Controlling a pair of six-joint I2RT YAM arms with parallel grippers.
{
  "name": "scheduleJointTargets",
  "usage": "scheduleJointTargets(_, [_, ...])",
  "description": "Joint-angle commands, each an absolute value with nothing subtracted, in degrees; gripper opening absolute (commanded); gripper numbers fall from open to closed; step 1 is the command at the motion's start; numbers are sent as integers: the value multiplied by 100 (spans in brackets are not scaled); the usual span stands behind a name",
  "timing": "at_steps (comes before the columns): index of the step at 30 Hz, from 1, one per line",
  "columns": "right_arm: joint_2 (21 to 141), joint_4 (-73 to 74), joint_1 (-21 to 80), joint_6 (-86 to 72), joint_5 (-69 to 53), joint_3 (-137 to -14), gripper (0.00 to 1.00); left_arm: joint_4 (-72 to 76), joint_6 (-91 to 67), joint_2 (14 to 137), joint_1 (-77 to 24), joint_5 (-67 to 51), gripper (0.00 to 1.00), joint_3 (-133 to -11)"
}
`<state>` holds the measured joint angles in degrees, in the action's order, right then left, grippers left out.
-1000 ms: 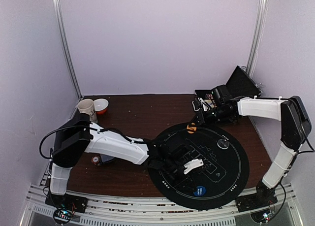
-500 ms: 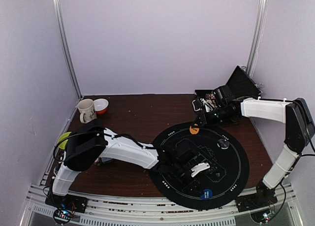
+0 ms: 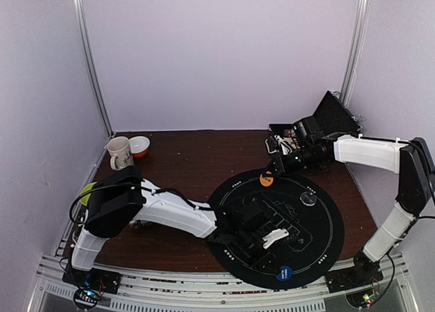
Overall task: Distribute texas hold em gaming equipment
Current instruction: Place the small blind button in the small blind area.
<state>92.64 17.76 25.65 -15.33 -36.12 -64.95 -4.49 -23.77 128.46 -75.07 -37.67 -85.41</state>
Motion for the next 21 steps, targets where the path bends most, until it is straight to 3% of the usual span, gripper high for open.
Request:
scheduleJointTargets(1, [9088,1916,2608,-1477,-3477,-6495,0,-811,-2423,12834,-7523,-3018,0,-8590])
scheduleJointTargets(3, [9090,1943,2627,-1464,-3444,-6509,0,-847,-2424,12804,-7519,-2850,7,-8629])
scheduleJointTargets(9, [9092,2027,2692,-1432,-3340,-6560,0,-1208,-2227,12646,-7518,-2424,48,-8710])
scheduleJointTargets(12, [9128,2089,2742,-1401,-3264,-6611,0,-1462,-2048,12326,-7515,-2201,62,-8748])
scheduleJointTargets(21, [9571,1727,3289,-1693,-3312,-6716,0,-1716,-2105,10051,-7019,-1775,75,-7581])
